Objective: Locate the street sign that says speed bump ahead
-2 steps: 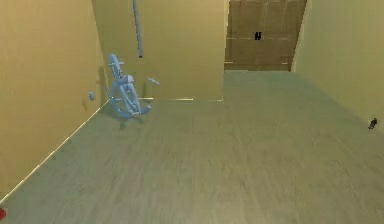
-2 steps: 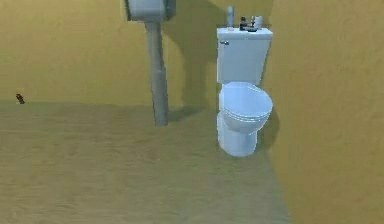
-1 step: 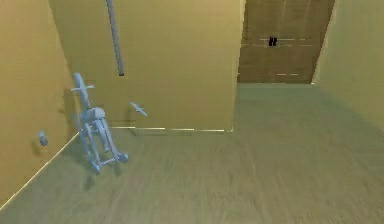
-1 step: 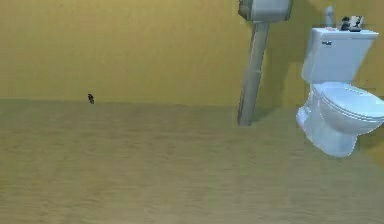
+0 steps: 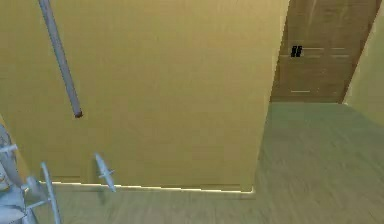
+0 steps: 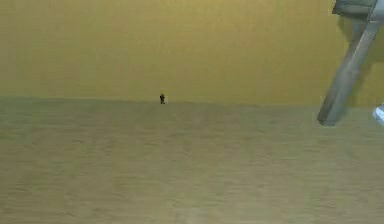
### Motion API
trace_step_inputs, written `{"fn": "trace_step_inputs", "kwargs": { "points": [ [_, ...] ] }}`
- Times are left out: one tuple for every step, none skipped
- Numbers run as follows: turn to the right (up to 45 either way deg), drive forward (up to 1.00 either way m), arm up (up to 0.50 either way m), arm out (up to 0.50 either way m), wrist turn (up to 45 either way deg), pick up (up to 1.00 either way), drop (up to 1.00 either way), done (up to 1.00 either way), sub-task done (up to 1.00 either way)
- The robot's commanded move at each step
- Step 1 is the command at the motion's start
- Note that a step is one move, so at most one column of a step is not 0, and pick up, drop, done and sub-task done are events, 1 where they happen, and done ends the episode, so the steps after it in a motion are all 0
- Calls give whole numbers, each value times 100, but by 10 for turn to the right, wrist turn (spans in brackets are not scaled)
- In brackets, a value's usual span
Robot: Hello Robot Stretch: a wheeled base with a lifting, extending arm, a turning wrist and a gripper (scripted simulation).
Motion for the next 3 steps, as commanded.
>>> {"fn": "trace_step_inputs", "kwargs": {
  "points": [
    [0, 65, 0, 0, 0, 0, 0, 0, 0],
    [-450, 0, 0, 0, 0, 0, 0, 0, 0],
    [0, 0, 0, 0, 0, 0, 0, 100, 0]
  ]
}}
